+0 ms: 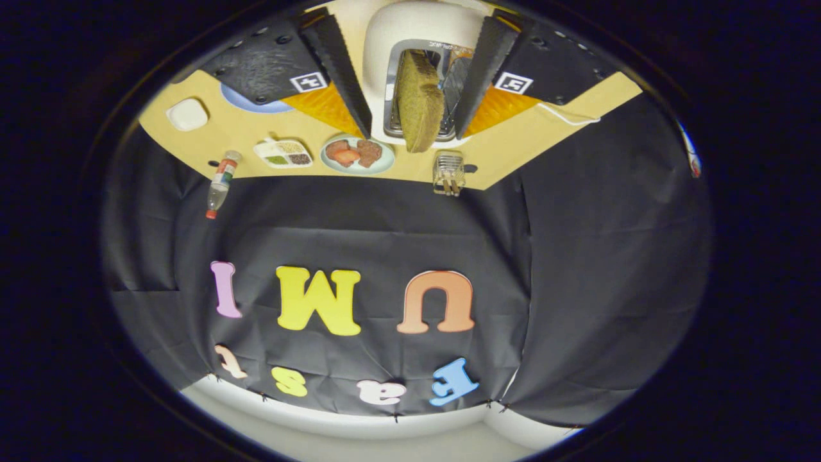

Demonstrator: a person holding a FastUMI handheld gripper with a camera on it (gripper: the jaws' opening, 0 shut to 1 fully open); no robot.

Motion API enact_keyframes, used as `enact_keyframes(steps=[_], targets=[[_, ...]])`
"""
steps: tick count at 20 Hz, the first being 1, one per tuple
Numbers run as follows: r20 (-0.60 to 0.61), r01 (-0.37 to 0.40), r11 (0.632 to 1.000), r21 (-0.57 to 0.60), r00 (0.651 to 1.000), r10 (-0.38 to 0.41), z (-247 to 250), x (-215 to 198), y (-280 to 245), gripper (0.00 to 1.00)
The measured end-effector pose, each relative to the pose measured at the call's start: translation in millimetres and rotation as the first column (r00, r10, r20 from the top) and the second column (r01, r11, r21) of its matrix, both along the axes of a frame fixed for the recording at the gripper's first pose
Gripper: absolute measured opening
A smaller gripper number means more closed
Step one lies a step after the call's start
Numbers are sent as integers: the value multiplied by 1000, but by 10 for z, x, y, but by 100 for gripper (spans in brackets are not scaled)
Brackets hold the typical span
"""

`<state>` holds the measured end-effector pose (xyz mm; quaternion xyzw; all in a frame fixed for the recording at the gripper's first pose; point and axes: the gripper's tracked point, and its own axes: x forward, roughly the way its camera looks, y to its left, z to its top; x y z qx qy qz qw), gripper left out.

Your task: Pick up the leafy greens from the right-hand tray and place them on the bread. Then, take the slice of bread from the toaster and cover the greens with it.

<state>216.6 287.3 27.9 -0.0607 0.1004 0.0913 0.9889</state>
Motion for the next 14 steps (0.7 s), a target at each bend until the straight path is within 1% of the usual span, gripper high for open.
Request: enact_keyframes(steps=[4, 7, 10, 14], targets=[[-62, 13, 1000, -9, 998, -14, -169, 115, 17, 54], [-95, 32, 999, 8, 995, -32, -251, 156, -32, 31], [-103, 16, 997, 73, 995, -9, -207, 126, -10, 9], [-106, -5, 996, 88, 994, 15, -114, 135, -64, 9]])
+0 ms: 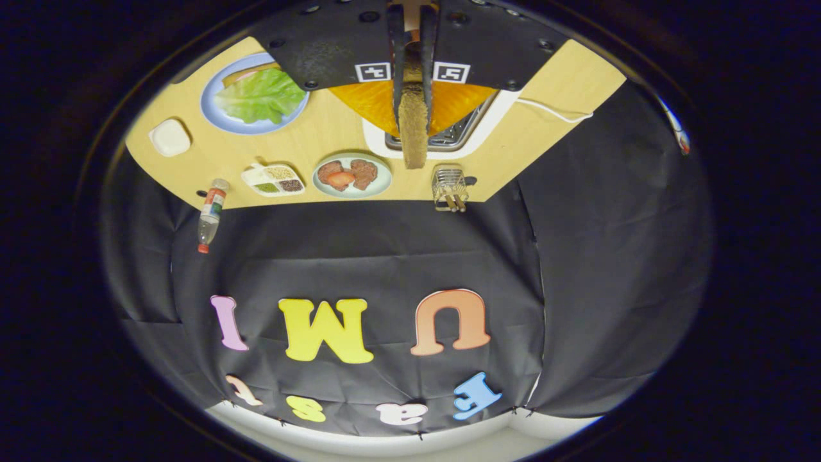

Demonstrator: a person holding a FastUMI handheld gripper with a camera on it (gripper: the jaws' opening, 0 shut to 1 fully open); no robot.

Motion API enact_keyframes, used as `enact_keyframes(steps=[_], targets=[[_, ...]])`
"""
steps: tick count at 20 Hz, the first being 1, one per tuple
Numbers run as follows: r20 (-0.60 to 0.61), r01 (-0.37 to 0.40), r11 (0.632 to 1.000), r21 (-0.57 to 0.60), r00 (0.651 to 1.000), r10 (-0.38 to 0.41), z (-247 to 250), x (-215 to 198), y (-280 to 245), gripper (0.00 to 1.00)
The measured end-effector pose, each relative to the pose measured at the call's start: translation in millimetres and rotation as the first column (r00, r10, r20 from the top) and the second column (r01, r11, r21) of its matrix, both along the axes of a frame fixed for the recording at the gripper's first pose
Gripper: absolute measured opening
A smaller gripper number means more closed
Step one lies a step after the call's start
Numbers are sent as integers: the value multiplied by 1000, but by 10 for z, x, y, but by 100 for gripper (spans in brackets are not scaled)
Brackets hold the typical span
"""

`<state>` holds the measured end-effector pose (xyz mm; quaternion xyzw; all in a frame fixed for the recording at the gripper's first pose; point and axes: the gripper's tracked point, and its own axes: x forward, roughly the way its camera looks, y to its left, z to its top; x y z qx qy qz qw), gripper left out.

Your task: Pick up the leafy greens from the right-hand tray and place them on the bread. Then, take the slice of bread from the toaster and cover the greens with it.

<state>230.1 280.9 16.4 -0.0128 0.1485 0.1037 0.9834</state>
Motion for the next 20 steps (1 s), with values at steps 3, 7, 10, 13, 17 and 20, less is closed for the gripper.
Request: enact_keyframes(steps=[3, 7, 10, 13, 17, 20], targets=[[15, -40, 999, 6, 999, 40, 208, -79, 15, 9], [79, -52, 995, 83, 996, 46, 651, -147, -50, 9], [109, -53, 990, 132, 993, 39, 914, -158, -214, 9], [127, -26, 988, 155, 992, 6, 1003, -117, -517, 9], [133, 40, 990, 137, 989, -58, 856, 13, -978, 9], [86, 78, 984, 161, 992, -92, 581, 140, -1269, 9]])
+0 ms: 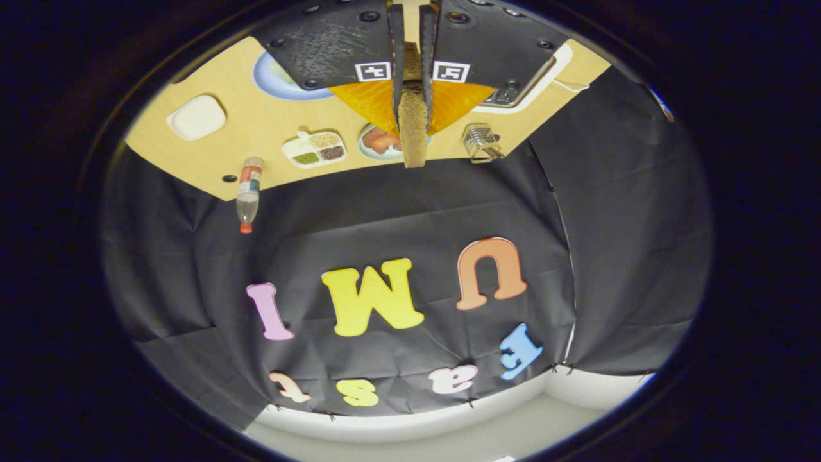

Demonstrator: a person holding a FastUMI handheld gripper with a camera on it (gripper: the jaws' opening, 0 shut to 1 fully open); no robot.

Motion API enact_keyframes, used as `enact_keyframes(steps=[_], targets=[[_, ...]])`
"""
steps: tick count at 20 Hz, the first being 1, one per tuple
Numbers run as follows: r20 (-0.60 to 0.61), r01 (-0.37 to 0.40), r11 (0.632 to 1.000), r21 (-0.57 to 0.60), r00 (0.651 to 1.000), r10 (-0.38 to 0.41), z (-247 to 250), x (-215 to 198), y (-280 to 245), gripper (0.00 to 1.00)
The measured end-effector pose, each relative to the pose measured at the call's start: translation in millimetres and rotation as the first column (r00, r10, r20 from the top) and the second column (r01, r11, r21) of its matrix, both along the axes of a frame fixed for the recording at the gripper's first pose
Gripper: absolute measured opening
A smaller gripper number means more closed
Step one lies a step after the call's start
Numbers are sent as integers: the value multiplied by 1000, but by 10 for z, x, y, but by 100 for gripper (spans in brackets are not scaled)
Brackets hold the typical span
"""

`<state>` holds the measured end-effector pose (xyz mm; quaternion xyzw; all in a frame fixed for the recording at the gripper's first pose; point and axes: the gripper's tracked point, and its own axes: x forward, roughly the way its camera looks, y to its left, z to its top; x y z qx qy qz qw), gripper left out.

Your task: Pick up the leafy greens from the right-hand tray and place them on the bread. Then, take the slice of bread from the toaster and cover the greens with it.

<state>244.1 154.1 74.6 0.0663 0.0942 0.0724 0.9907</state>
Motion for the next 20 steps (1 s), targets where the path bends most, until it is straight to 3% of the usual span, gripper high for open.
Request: enact_keyframes(steps=[9, 16, 20], targets=[[-111, 79, 994, 79, 991, -70, -794, 309, -496, 9], [-164, 117, 965, 233, 983, -79, -1146, 328, -750, 9], [-186, 155, 956, 248, 976, -111, -1293, 340, -1007, 9]])
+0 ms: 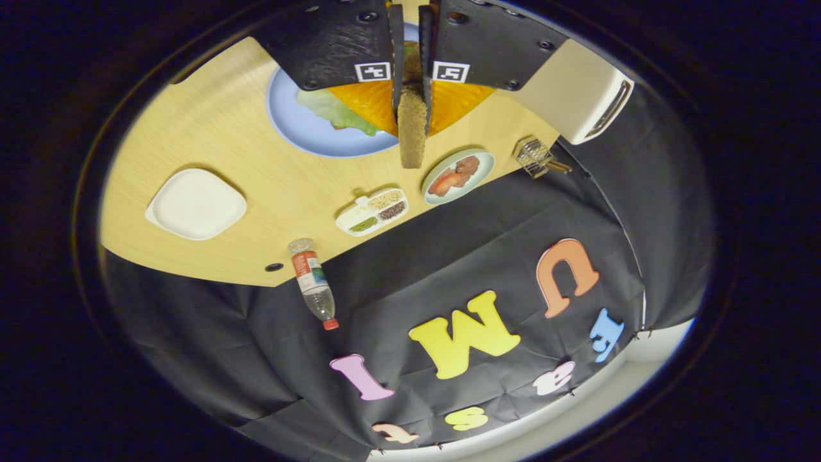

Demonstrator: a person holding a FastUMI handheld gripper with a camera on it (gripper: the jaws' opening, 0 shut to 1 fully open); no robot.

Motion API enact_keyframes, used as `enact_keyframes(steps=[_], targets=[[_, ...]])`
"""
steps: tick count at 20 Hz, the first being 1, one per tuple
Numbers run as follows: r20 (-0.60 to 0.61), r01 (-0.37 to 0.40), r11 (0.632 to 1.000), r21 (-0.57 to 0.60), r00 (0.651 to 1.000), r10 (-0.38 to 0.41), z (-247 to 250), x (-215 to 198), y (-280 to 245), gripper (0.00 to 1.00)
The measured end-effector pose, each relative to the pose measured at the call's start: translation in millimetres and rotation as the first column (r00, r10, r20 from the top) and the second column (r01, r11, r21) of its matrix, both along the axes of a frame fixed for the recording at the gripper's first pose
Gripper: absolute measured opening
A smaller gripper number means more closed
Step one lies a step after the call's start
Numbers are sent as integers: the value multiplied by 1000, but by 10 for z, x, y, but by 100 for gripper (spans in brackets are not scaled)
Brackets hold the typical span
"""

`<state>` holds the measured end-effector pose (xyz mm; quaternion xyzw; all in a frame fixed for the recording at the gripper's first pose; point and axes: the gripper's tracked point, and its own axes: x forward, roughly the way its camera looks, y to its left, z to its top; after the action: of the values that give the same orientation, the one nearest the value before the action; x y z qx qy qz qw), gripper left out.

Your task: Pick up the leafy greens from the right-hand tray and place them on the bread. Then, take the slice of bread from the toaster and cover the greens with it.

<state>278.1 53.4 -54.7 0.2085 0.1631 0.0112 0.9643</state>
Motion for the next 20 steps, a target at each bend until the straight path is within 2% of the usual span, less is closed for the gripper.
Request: enact_keyframes(steps=[2, 3, 12, 17, 18, 20], targets=[[-24, 7, 1000, -19, 1000, -7, -77, -6, -107, 10], [-28, -2, 1000, -28, 1000, 1, -79, -21, -119, 14], [-120, -24, 994, -108, 993, 11, -365, -66, -381, 73], [-58, -22, 983, -184, 998, 11, -134, -106, -515, 86], [-39, -25, 980, -199, 999, 17, -57, -136, -524, 92], [12, -26, 971, -237, 999, 30, 150, -257, -548, 95]])
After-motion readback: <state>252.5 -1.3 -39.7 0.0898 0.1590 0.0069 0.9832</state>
